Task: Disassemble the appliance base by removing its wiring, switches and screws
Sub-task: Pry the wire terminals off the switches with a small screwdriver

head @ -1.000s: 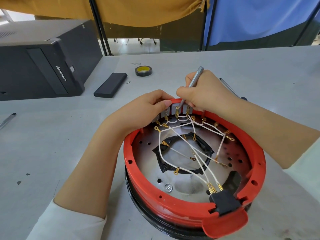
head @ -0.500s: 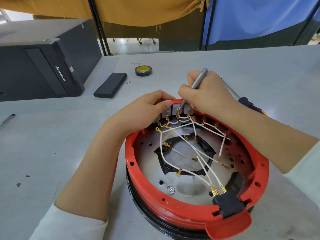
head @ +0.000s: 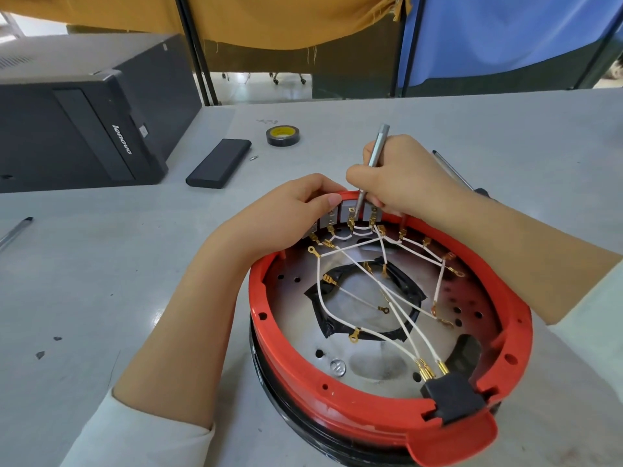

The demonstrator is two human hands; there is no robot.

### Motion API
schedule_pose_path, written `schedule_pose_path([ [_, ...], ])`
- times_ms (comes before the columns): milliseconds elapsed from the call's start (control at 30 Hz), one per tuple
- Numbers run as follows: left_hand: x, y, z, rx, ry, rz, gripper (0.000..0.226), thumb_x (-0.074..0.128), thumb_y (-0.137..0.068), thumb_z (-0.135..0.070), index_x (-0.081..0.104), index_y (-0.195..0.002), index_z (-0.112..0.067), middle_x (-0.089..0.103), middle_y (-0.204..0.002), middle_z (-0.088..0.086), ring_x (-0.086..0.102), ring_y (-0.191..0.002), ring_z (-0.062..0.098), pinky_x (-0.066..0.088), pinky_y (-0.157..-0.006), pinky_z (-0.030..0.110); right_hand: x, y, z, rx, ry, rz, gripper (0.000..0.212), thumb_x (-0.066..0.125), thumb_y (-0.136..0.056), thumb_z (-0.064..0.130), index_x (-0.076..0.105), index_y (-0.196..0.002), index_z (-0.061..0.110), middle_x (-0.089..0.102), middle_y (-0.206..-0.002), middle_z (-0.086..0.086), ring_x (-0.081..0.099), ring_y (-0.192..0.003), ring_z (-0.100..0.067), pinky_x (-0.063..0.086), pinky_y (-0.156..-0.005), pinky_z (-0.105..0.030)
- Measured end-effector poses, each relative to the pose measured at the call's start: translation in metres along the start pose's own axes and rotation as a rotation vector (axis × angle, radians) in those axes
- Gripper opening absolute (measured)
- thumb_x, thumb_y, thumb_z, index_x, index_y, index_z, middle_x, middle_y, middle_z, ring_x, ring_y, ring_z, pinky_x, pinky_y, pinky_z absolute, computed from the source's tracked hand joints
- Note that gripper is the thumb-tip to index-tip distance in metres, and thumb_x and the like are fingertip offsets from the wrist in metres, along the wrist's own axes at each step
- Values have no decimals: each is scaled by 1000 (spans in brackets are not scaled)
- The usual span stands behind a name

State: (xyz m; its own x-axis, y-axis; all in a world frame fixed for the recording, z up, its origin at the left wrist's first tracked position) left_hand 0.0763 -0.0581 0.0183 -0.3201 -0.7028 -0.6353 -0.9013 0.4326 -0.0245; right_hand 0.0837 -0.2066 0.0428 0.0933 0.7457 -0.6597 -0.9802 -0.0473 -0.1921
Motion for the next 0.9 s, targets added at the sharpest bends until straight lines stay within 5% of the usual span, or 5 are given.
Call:
schedule_pose_path([
  [167, 0, 0, 0, 6, 11, 7, 21, 44, -98, -31, 60, -112, -31, 65, -106, -12, 58, -100, 4, 42, -88, 20, -5, 11, 1, -166, 28, -189, 26, 56, -82, 16, 45, -64, 2, 46, -57, -17, 39, -45, -12, 40, -50, -34],
  [333, 0, 0, 0, 9, -16, 6, 21, 44, -98, -33, 59, -113, -33, 63, -108, -13, 55, -102, 3, 39, -86, 16, -3, 14, 3, -227, 38, -200, 29, 59, -83, 16, 45, -62, 2, 52, -55, -20, 50, -44, -15, 41, -50, -28],
  [500, 0, 0, 1, 3, 2, -1, 20, 44, -98, -33, 60, -110, -34, 64, -104, -15, 56, -99, 0, 39, -82, 14, -2, 8, -2, -144, -62, -84, 30, 58, -80, 10, 40, -55, 9, 47, -35, 1, 43, -30, -7, 37, -38, -14],
  [733, 1, -1, 1, -4, 9, 6, 20, 45, -98, -32, 60, -111, -31, 65, -105, -9, 59, -101, 10, 44, -95, 31, -1, -3, -2, -1, -133, 93, 29, 53, -78, 6, 36, -55, 12, 47, -36, -1, 34, -25, -14, 28, -31, -15],
  [900, 0, 0, 1, 3, 0, -1, 18, 45, -98, -33, 60, -108, -34, 64, -102, -13, 57, -99, 5, 42, -85, 18, -1, 5, -3, -122, -86, -48, 28, 55, -79, 9, 38, -57, 10, 46, -40, -4, 39, -25, -7, 32, -33, -15],
])
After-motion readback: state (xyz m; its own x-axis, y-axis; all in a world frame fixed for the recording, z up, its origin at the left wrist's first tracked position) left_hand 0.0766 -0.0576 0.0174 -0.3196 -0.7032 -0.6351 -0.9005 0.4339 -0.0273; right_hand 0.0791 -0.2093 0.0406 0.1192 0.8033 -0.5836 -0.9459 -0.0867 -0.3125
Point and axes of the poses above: each hand's wrist, its own y-axis away from the middle knuckle, its own x-axis out of the palm, z = x × y, the point moved 4 cm from there along -y, towards the middle knuckle
